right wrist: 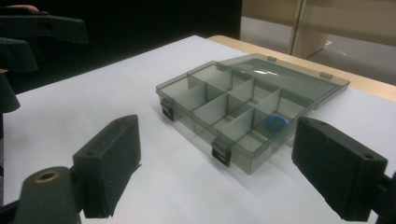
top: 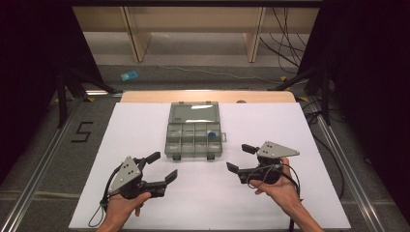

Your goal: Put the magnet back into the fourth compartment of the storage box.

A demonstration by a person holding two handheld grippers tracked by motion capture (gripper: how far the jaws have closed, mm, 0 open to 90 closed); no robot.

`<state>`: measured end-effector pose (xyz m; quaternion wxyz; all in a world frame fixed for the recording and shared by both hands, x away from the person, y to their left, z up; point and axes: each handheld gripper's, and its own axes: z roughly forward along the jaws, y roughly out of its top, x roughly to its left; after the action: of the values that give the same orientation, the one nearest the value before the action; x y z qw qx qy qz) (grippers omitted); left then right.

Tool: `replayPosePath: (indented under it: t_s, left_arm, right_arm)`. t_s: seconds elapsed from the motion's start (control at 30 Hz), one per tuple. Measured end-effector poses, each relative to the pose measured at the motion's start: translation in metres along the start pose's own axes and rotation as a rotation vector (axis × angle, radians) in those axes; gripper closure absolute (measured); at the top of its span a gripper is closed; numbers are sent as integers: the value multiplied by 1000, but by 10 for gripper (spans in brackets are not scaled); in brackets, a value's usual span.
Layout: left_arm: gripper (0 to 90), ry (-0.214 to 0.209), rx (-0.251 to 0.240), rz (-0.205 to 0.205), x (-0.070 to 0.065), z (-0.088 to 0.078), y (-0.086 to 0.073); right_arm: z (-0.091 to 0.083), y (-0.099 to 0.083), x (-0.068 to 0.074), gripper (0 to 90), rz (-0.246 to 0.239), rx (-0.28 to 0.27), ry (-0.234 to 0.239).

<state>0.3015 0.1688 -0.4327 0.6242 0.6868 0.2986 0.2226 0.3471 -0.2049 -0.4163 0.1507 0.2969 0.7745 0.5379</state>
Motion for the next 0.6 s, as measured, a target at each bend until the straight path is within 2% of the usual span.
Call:
replayPosePath:
  t_s: [0.03, 0.07, 0.1, 0.2, 0.27, 0.37, 0.53, 0.6]
  left_arm:
    - [171, 0, 0, 0, 0, 0, 0]
    - [171, 0, 0, 0, 0, 0, 0]
    - [171, 0, 1, 0, 0, 0, 0]
    - [171, 0, 0, 0, 0, 0, 0]
    - [171, 1, 1, 1, 0, 0, 0]
    - [171, 1, -1, -3, 0, 0, 0]
    - [171, 1, 1, 0, 0, 0, 0]
    - [171, 1, 1, 1, 0, 0, 0]
  right_arm:
    - [0, -1, -1, 166, -14, -13, -12]
    - [-1, -2, 0, 166, -8, -5, -10]
    - [-2, -3, 1, 166, 3, -7, 7]
    - [-5, -4, 1, 166, -12, -11, -14]
    - [-6, -5, 2, 166, 2, -9, -2]
    - [-8, -8, 3, 166, 4, -19, -21]
    - [-11, -11, 2, 166, 11, -15, -22]
    - [-11, -14, 2, 166, 15, -28, -25]
